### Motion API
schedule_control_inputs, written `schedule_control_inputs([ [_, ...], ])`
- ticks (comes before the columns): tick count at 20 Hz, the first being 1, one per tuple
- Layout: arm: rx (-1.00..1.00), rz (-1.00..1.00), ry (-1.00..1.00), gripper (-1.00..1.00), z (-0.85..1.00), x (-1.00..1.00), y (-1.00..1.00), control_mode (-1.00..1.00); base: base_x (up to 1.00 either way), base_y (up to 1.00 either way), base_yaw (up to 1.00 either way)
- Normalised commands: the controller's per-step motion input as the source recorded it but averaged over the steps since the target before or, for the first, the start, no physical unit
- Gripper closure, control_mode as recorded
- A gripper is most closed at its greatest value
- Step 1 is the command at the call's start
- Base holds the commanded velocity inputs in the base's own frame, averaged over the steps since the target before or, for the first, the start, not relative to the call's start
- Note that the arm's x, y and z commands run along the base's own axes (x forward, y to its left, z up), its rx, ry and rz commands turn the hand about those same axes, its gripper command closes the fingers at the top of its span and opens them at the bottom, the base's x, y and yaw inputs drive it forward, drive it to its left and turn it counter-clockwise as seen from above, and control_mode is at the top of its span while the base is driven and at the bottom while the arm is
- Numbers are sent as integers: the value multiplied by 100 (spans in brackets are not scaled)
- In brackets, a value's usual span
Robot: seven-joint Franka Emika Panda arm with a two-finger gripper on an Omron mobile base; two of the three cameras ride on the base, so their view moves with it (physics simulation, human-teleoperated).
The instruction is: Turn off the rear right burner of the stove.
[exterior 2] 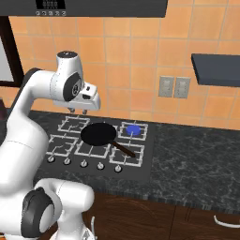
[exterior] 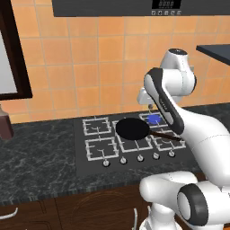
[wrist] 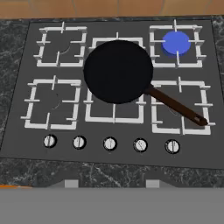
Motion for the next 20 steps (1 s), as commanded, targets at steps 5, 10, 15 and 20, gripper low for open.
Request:
schedule_control_inputs([
  [5,-2,0,2,-100,-37,-21,-4,-100,0,0,0],
  [10,0,0,5,-100,-100,-43,-56,-100,0,0,0],
  [15,0,3,3,-100,-100,-2,-37,-100,0,0,0],
  [20,-2,6,-5,-100,-63,36,0,-100,0,0,0],
])
